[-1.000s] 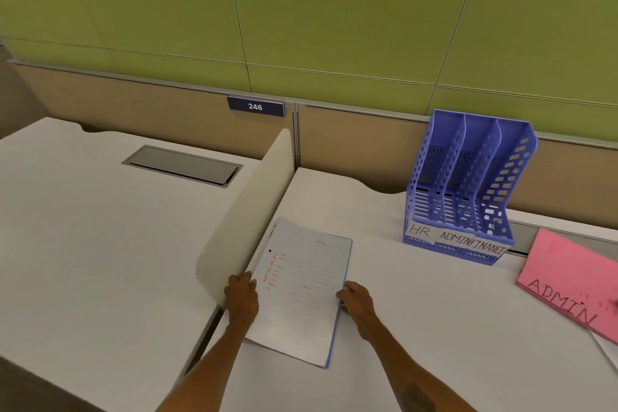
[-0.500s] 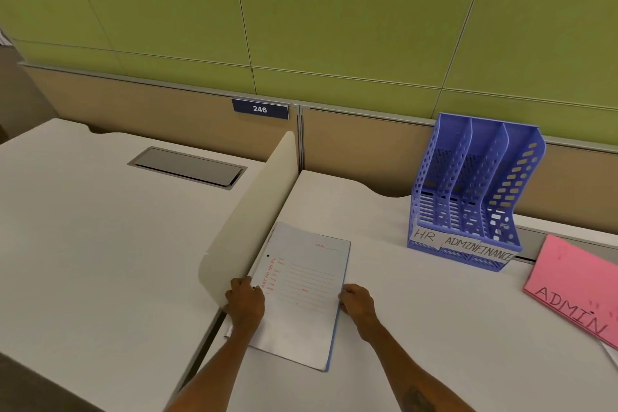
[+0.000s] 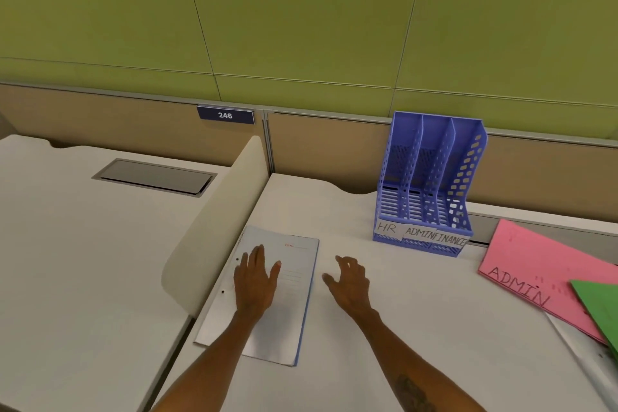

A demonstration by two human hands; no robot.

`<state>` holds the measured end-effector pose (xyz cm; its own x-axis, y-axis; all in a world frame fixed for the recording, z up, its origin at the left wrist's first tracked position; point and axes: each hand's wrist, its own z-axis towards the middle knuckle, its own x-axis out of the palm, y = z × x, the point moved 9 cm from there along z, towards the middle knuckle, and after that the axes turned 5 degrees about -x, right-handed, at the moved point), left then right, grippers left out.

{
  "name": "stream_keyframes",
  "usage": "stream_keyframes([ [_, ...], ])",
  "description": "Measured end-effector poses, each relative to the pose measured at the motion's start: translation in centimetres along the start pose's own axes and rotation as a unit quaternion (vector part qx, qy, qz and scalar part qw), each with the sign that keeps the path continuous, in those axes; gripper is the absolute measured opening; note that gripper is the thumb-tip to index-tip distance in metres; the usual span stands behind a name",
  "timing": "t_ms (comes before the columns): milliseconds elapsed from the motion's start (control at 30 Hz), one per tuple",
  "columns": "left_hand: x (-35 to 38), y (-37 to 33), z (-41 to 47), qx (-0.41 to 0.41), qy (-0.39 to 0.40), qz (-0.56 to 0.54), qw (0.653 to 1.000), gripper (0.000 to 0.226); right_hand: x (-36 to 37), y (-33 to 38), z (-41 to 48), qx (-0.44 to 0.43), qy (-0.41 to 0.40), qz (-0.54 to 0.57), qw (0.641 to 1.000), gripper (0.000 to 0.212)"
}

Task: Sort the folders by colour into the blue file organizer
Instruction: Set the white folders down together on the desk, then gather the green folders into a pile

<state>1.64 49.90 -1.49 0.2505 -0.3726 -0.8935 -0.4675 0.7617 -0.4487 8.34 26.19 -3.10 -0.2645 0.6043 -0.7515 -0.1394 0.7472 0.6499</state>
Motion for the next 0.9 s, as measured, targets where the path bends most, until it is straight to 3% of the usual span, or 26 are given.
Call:
stream_keyframes([
  [267, 3.9, -11.0, -1.5, 0.101, 0.039, 0.021, 0.994, 0.103, -8.9, -5.0, -1.2, 0.024, -0.066, -0.062, 0.996, 0.068],
  [433, 6.8, -18.0, -3.6, 0.139, 0.074, 0.034, 0.987, 0.111, -14.7, -10.1, -3.1, 0.066, -0.109, -0.060, 0.990, 0.069],
  [567, 9.0, -23.2, -6.1, 0.166, 0.104, 0.008, 0.981, 0.104, -18.9, -14.7, -5.3, 0.102, -0.144, -0.044, 0.983, 0.068],
  [733, 11.7, -29.0, -9.5, 0.196, 0.139, -0.019, 0.970, 0.076, -23.7, -20.7, -8.7, 0.165, -0.192, -0.014, 0.967, 0.064],
  [900, 14.5, -33.9, -12.5, 0.223, 0.162, -0.013, 0.961, 0.074, -27.9, -27.0, -12.8, 0.226, -0.273, 0.028, 0.934, 0.056],
])
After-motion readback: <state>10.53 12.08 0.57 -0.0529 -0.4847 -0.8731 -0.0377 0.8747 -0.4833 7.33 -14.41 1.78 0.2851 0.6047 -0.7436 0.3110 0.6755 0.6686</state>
